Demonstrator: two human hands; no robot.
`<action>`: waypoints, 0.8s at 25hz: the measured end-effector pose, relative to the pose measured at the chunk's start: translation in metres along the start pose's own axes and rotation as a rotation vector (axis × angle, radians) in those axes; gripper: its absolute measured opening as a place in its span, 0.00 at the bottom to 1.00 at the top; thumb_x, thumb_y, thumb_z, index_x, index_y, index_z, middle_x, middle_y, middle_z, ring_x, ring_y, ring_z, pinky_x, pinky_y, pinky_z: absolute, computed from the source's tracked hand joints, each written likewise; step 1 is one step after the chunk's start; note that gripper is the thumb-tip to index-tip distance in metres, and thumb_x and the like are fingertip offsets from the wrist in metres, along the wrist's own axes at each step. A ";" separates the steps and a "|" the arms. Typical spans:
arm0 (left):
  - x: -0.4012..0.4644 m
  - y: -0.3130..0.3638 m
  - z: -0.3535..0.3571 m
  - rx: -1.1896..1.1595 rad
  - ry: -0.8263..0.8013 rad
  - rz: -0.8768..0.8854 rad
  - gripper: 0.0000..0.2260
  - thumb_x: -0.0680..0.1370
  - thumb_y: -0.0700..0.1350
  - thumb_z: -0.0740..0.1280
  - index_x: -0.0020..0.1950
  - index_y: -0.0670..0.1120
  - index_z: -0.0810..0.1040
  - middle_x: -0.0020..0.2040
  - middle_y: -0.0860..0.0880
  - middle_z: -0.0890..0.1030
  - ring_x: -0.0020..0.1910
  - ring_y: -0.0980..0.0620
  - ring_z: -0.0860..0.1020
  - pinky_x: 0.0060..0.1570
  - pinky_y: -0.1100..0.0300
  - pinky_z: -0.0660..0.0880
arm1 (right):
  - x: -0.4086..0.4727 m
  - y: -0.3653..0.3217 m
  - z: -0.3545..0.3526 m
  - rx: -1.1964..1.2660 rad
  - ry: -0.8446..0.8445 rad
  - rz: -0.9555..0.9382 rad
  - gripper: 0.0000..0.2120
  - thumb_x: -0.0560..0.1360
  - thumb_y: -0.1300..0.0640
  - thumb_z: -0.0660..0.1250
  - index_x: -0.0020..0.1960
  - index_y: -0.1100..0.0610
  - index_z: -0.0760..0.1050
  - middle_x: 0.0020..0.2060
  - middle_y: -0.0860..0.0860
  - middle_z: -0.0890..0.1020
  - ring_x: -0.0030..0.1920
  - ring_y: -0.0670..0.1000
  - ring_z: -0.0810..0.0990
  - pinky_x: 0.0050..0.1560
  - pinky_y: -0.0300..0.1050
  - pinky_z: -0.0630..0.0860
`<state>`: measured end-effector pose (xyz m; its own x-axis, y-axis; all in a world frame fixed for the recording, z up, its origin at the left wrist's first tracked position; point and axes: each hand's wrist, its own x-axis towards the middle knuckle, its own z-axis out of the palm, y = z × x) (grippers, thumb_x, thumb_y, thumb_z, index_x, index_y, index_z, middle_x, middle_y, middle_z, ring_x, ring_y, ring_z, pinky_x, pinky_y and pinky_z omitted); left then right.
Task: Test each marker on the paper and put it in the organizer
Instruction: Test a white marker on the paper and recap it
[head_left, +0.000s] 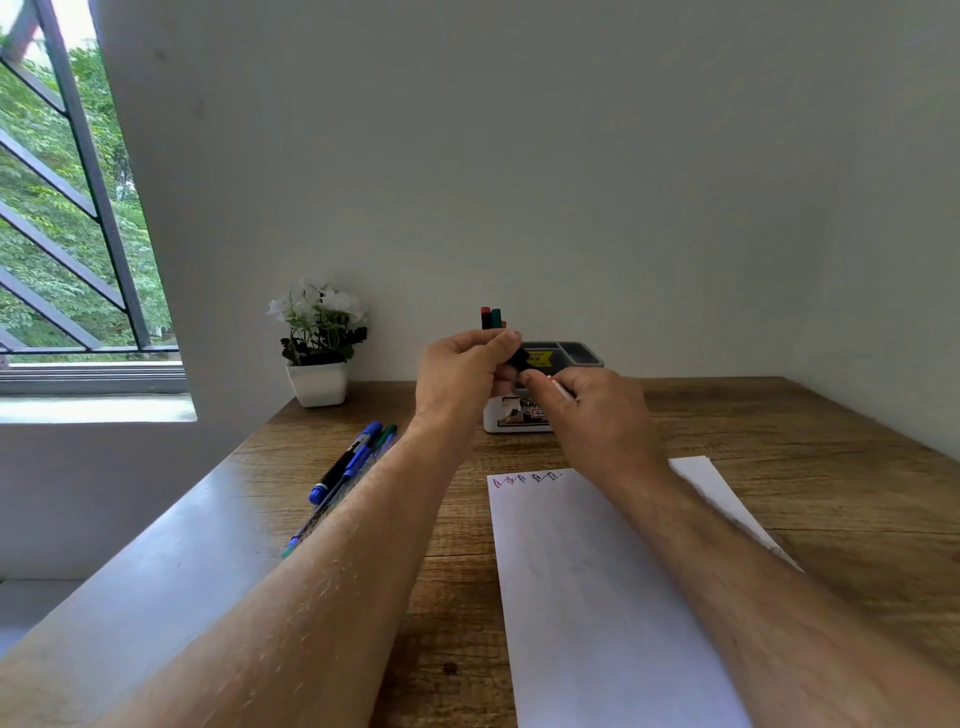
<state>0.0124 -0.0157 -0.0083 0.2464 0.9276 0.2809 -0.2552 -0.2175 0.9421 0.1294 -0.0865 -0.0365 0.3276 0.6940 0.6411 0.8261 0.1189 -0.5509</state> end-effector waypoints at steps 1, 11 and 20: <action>0.001 0.002 -0.002 -0.036 0.026 -0.002 0.04 0.76 0.42 0.72 0.48 0.43 0.83 0.36 0.45 0.83 0.30 0.56 0.78 0.32 0.65 0.77 | -0.002 -0.002 -0.001 -0.011 0.005 -0.004 0.19 0.79 0.40 0.61 0.35 0.49 0.75 0.27 0.40 0.72 0.27 0.41 0.73 0.22 0.30 0.63; -0.007 0.009 -0.004 -0.385 -0.161 -0.131 0.10 0.78 0.32 0.59 0.40 0.43 0.71 0.45 0.40 0.80 0.37 0.50 0.80 0.37 0.59 0.81 | -0.007 0.003 -0.007 0.344 0.172 -0.002 0.12 0.82 0.60 0.57 0.47 0.55 0.79 0.30 0.45 0.76 0.30 0.39 0.76 0.26 0.30 0.68; -0.019 0.005 0.007 1.092 -0.638 0.067 0.11 0.74 0.43 0.64 0.30 0.46 0.72 0.35 0.47 0.74 0.36 0.49 0.70 0.42 0.55 0.67 | -0.008 0.004 -0.019 0.540 0.233 0.152 0.16 0.78 0.66 0.55 0.56 0.51 0.77 0.35 0.56 0.81 0.23 0.50 0.75 0.20 0.42 0.72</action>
<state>0.0133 -0.0367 -0.0076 0.7460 0.6604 0.0856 0.5422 -0.6771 0.4976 0.1382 -0.1050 -0.0340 0.5658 0.5654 0.6001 0.4323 0.4164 -0.7999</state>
